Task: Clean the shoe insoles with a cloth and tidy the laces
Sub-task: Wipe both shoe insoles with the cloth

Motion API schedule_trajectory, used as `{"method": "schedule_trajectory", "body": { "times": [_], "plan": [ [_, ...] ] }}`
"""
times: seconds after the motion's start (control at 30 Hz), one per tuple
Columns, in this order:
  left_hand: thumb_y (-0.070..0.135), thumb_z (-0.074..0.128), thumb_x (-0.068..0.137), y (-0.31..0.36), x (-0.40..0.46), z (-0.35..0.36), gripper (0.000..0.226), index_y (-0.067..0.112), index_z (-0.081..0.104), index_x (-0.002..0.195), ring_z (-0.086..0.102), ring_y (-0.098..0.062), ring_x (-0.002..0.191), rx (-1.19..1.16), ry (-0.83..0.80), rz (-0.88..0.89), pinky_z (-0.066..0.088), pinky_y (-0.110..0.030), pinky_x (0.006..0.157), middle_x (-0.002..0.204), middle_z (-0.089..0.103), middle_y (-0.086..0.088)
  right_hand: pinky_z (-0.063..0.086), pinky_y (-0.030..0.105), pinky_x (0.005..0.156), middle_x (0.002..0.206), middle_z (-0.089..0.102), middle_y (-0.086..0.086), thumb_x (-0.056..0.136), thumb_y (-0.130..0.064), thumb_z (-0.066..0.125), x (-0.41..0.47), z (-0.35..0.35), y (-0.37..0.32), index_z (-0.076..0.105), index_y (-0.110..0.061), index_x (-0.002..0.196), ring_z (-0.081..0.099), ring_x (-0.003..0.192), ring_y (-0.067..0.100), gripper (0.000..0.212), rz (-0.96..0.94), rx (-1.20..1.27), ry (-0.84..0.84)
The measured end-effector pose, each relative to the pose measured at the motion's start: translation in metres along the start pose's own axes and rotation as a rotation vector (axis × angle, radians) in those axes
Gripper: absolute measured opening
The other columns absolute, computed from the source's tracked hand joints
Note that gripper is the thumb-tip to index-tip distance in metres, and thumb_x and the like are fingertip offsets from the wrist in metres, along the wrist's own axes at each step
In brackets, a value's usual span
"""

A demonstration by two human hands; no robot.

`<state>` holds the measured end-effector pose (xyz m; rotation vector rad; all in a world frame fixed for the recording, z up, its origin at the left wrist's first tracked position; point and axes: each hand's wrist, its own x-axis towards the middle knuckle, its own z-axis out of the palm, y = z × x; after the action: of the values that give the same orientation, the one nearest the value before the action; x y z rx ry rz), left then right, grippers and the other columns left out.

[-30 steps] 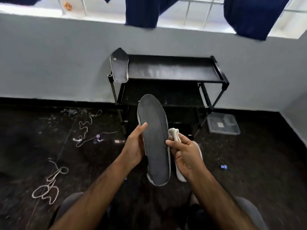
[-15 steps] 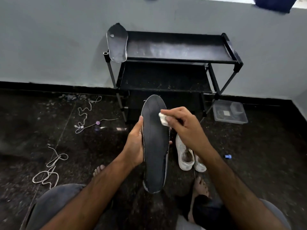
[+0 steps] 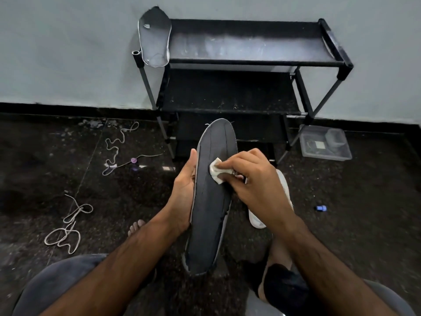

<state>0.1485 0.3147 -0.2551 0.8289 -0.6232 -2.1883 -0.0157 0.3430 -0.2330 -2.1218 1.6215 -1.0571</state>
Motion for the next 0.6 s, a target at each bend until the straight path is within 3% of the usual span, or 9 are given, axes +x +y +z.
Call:
{"method": "schedule_trajectory", "body": {
  "times": [0.1, 0.23, 0.27, 0.33, 0.4, 0.47, 0.53, 0.6],
  "plan": [
    [0.064, 0.026, 0.101, -0.001, 0.0, 0.001, 0.076, 0.006, 0.062, 0.134, 0.066, -0.027, 0.114, -0.055, 0.017, -0.012, 0.056, -0.036, 0.096, 0.13, 0.065, -0.018, 0.054, 0.033, 0.08, 0.097, 0.073, -0.006, 0.083, -0.013, 0.083, 0.0, 0.005, 0.001, 0.081, -0.015, 0.103, 0.062, 0.092, 0.016, 0.02, -0.014, 0.057, -0.061],
    [0.066, 0.025, 0.101, -0.002, 0.0, 0.001, 0.08, 0.004, 0.049, 0.145, 0.05, -0.029, 0.137, -0.101, -0.026, -0.058, 0.041, -0.038, 0.115, 0.147, 0.052, -0.019, 0.056, 0.03, 0.085, 0.099, 0.071, -0.004, 0.09, -0.01, 0.076, -0.006, 0.014, -0.004, 0.081, -0.013, 0.102, 0.066, 0.093, 0.013, 0.014, -0.121, 0.045, -0.151],
    [0.065, 0.026, 0.101, -0.005, 0.0, 0.002, 0.078, 0.005, 0.053, 0.142, 0.055, -0.03, 0.131, -0.097, -0.036, -0.061, 0.045, -0.038, 0.111, 0.142, 0.056, -0.019, 0.056, 0.03, 0.083, 0.098, 0.071, -0.003, 0.09, -0.008, 0.075, -0.005, 0.014, -0.003, 0.081, -0.012, 0.101, 0.065, 0.091, 0.013, 0.013, -0.13, 0.014, -0.123],
    [0.062, 0.027, 0.101, -0.012, -0.002, 0.006, 0.072, 0.007, 0.066, 0.127, 0.069, -0.03, 0.101, -0.049, -0.063, -0.081, 0.059, -0.038, 0.087, 0.114, 0.07, -0.019, 0.056, 0.033, 0.078, 0.098, 0.07, 0.0, 0.091, -0.006, 0.074, 0.001, 0.011, 0.004, 0.08, -0.009, 0.101, 0.065, 0.089, 0.017, 0.012, -0.083, -0.017, -0.009],
    [0.061, 0.027, 0.101, -0.018, -0.004, 0.014, 0.075, 0.001, 0.066, 0.122, 0.069, -0.033, 0.077, 0.039, -0.067, -0.103, 0.06, -0.041, 0.068, 0.095, 0.07, -0.022, 0.057, 0.035, 0.077, 0.098, 0.069, 0.0, 0.093, -0.009, 0.073, 0.008, 0.005, 0.013, 0.08, -0.008, 0.102, 0.066, 0.089, 0.017, 0.012, 0.011, -0.019, 0.104],
    [0.063, 0.028, 0.1, -0.018, -0.004, 0.017, 0.076, -0.001, 0.065, 0.121, 0.067, -0.036, 0.072, 0.078, -0.054, -0.117, 0.059, -0.043, 0.066, 0.093, 0.068, -0.024, 0.057, 0.036, 0.076, 0.096, 0.068, -0.001, 0.093, -0.008, 0.071, 0.008, 0.005, 0.012, 0.08, -0.008, 0.104, 0.065, 0.088, 0.017, 0.014, 0.034, -0.024, 0.131],
    [0.064, 0.03, 0.1, -0.013, -0.002, 0.015, 0.074, 0.004, 0.067, 0.123, 0.07, -0.035, 0.088, -0.006, -0.026, -0.113, 0.058, -0.044, 0.078, 0.104, 0.07, -0.023, 0.056, 0.036, 0.074, 0.094, 0.069, 0.0, 0.092, -0.003, 0.07, 0.004, 0.013, 0.002, 0.08, -0.009, 0.105, 0.065, 0.086, 0.018, 0.017, -0.047, -0.002, 0.053],
    [0.066, 0.029, 0.1, -0.004, 0.0, 0.007, 0.077, 0.005, 0.061, 0.134, 0.062, -0.031, 0.122, -0.094, -0.026, -0.107, 0.047, -0.041, 0.105, 0.132, 0.063, -0.02, 0.056, 0.036, 0.074, 0.093, 0.069, 0.001, 0.093, -0.001, 0.069, -0.002, 0.023, -0.011, 0.08, -0.009, 0.104, 0.065, 0.084, 0.018, 0.018, -0.142, 0.056, -0.072]
  ]
}}
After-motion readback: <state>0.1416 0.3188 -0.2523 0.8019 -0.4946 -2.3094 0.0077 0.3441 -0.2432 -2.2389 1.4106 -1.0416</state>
